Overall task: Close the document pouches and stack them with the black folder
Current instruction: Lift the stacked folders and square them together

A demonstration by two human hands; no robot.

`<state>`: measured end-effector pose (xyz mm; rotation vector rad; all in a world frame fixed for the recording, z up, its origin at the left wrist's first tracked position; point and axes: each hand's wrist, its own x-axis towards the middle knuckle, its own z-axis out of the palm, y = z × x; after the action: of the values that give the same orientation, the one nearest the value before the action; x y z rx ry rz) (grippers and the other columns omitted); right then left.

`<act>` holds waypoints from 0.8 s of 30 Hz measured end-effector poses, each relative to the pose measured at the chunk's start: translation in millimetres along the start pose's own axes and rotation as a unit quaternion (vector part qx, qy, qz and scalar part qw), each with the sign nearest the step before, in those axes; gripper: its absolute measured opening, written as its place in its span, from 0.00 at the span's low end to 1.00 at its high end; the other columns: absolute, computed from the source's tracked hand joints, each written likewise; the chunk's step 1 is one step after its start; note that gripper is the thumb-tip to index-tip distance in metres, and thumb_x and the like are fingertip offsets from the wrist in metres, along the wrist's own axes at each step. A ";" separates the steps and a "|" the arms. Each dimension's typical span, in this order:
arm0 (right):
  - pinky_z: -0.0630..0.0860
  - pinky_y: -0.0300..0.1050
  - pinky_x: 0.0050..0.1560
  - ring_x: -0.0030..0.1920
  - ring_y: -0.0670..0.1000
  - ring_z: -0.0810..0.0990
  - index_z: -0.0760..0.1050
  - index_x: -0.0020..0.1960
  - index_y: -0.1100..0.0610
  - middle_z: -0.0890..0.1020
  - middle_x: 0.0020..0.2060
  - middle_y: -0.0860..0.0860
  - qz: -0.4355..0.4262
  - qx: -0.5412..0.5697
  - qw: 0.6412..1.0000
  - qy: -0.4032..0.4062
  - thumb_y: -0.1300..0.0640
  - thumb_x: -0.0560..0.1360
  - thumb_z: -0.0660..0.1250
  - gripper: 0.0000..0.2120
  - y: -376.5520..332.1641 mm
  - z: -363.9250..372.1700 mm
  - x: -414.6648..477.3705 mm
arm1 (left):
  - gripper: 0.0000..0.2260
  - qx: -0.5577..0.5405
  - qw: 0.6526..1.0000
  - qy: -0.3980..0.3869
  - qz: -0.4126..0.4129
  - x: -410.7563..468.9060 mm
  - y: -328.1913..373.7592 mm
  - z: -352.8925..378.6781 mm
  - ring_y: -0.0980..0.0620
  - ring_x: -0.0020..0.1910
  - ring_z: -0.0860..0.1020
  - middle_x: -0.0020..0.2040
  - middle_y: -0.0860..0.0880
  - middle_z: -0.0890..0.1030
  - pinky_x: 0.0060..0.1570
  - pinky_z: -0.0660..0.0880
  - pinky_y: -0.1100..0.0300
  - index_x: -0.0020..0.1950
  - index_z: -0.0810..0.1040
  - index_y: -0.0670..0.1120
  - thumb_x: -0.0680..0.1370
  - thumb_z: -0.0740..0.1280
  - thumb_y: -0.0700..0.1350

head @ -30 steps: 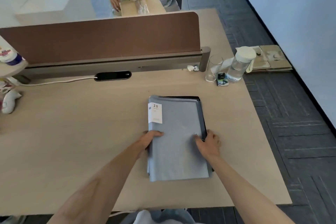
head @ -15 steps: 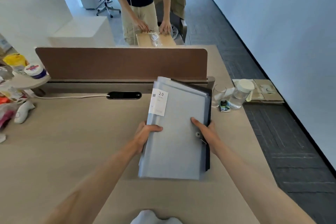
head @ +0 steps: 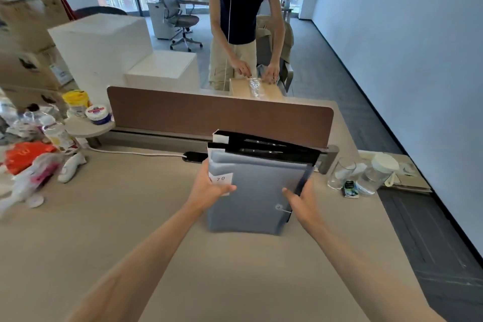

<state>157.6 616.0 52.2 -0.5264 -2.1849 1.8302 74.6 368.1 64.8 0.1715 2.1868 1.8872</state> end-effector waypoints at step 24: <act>0.77 0.46 0.55 0.54 0.46 0.79 0.67 0.55 0.50 0.78 0.54 0.49 0.059 -0.030 0.994 0.091 0.68 0.67 0.71 0.23 33.9 29.7 20.7 | 0.43 0.075 0.988 -0.132 -0.038 57.7 -66.7 -3.3 0.54 0.62 0.77 0.62 0.51 0.78 0.63 0.74 0.50 0.70 0.64 0.50 0.59 0.81 0.45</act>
<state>130.8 603.2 12.5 -0.8166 -2.1326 1.7007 22.9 369.0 -6.8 0.3402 2.1206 1.5599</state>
